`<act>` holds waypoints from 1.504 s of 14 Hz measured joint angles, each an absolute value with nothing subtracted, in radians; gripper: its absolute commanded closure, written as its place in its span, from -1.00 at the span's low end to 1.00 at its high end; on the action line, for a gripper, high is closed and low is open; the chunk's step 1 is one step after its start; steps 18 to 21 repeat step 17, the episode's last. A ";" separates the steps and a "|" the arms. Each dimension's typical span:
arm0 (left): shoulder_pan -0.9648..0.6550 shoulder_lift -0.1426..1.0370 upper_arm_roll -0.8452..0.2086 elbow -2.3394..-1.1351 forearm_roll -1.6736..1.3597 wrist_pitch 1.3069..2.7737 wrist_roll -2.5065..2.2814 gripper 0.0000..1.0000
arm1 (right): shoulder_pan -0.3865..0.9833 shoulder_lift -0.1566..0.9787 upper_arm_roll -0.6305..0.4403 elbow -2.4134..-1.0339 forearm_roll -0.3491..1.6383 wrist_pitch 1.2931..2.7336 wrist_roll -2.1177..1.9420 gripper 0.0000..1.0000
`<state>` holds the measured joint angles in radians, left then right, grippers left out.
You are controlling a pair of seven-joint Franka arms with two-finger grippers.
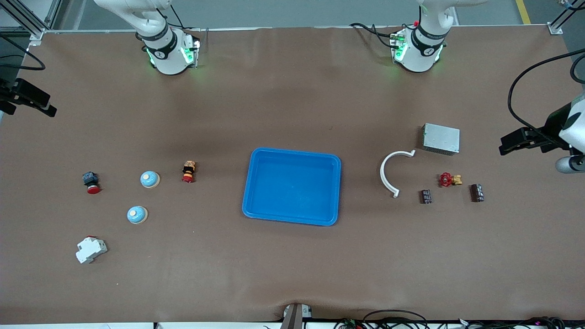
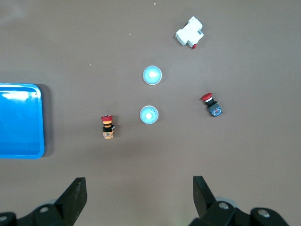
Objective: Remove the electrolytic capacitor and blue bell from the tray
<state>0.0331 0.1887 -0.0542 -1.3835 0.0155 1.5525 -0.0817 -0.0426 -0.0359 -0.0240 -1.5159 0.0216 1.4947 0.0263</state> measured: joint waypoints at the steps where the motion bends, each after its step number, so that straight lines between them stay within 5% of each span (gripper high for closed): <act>1: 0.049 0.188 -0.053 -1.383 0.016 1.553 -0.076 -1.00 | -0.043 -0.036 -0.024 -1.516 0.018 1.495 0.026 -1.00; 21: 0.055 0.188 -0.069 -1.383 0.015 1.552 -0.068 -1.00 | -0.043 -0.032 -0.023 -1.519 0.009 1.496 0.026 -1.00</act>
